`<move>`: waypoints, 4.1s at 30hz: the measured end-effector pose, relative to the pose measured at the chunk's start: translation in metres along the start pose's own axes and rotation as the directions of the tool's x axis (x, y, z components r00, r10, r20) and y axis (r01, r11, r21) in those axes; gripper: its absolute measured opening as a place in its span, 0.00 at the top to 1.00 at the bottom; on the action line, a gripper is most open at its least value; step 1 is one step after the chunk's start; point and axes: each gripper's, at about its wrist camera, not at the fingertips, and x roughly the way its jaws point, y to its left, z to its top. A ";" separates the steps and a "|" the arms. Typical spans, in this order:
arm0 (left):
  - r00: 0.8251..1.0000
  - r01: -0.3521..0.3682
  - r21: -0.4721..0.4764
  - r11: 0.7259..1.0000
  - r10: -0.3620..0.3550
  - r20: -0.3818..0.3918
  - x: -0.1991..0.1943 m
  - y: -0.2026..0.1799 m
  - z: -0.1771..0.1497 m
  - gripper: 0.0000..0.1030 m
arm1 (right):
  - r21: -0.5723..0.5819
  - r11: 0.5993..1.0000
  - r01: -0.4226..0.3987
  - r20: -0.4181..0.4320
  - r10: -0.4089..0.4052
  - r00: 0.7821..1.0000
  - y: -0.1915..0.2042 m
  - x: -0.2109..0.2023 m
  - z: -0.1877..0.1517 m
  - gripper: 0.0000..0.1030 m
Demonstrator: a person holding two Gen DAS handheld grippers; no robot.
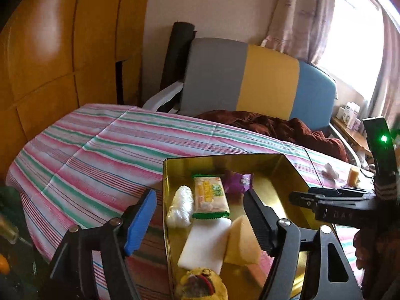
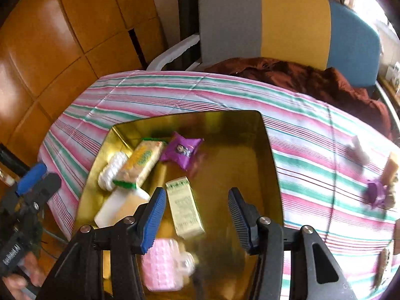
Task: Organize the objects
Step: 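Withdraw both tools from the tray toward the remaining items, then grasp the second purple candy pack with the left gripper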
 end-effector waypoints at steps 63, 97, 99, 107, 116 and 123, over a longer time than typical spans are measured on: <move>0.930 0.362 0.419 0.832 -0.291 -0.226 -0.017 -0.211 -0.066 0.19 | 0.667 0.711 0.223 -0.139 -0.175 0.975 -0.364 -0.089 -0.152 0.23; 0.802 0.490 0.181 0.853 -0.360 -0.477 0.097 -0.346 -0.014 0.23 | 0.736 0.642 0.216 -0.117 -0.193 0.974 -0.383 -0.099 -0.160 0.23; 0.801 0.483 0.174 0.858 -0.353 -0.483 0.112 -0.360 -0.012 0.23 | 0.738 0.644 0.202 -0.105 -0.186 0.977 -0.382 -0.099 -0.159 0.23; 0.786 0.442 0.110 0.890 -0.325 -0.526 0.162 -0.400 -0.008 0.30 | 0.752 0.642 0.147 -0.065 -0.149 0.987 -0.384 -0.099 -0.158 0.23; 0.805 0.372 0.076 0.925 -0.281 -0.522 0.206 -0.439 -0.005 0.31 | 0.754 0.646 0.119 -0.051 -0.124 0.991 -0.383 -0.097 -0.158 0.23; 0.783 0.360 0.091 0.928 -0.248 -0.570 0.234 -0.447 -0.022 0.41 | 0.755 0.644 0.123 -0.062 -0.117 0.991 -0.384 -0.094 -0.158 0.22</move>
